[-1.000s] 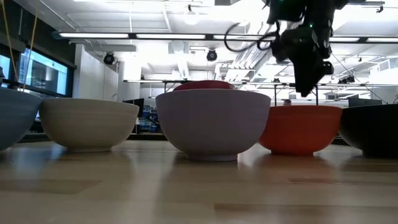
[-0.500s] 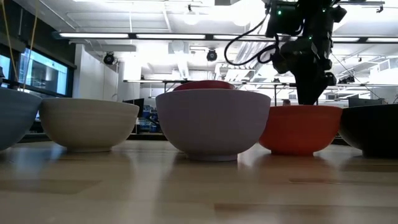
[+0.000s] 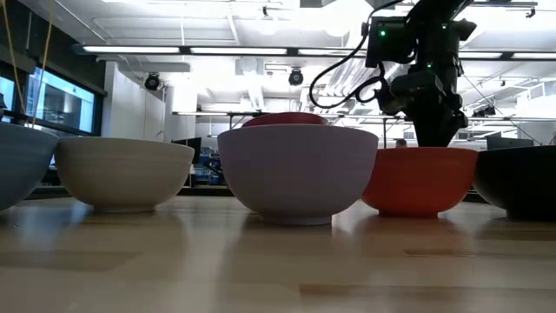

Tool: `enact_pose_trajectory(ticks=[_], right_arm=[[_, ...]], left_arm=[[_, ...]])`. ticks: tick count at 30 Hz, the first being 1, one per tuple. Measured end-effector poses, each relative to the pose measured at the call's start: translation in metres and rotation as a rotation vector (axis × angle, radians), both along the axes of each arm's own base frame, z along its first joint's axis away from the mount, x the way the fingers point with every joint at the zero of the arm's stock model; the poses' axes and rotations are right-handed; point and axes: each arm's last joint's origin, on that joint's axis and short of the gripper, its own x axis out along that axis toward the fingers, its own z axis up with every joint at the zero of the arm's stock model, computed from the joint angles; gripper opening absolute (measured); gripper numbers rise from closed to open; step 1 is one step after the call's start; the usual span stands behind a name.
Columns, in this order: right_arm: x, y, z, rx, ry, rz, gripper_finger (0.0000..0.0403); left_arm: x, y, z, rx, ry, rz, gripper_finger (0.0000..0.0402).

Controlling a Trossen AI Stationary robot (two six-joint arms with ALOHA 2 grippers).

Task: Nest bowls inside each other
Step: Stack the orange bowl on top of the pink bowl

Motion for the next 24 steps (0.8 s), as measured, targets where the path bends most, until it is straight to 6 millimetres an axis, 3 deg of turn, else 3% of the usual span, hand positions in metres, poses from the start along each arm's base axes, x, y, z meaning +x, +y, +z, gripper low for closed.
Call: enact_pose_trajectory(ticks=[6, 11, 17, 24], right_arm=[[0.0010, -0.0003, 0.0002, -0.005, -0.010, -0.001, 0.0029], [0.0030, -0.0007, 0.0006, -0.011, -0.031, -0.001, 0.0004], [0.0034, -0.0008, 0.0006, -0.011, -0.034, -0.004, 0.0009], [0.0034, -0.0008, 0.0006, -0.011, -0.035, -0.004, 0.0055]], left_arm=[[0.0001, -0.0003, 0.0000, -0.003, -0.001, -0.013, 0.0120], [0.0004, -0.0009, 0.0000, -0.014, -0.005, -0.029, 0.0120], [0.0010, -0.0021, -0.0001, -0.015, -0.005, -0.039, 0.0120], [0.0035, -0.0097, -0.0001, -0.006, 0.000, -0.095, 0.0120]])
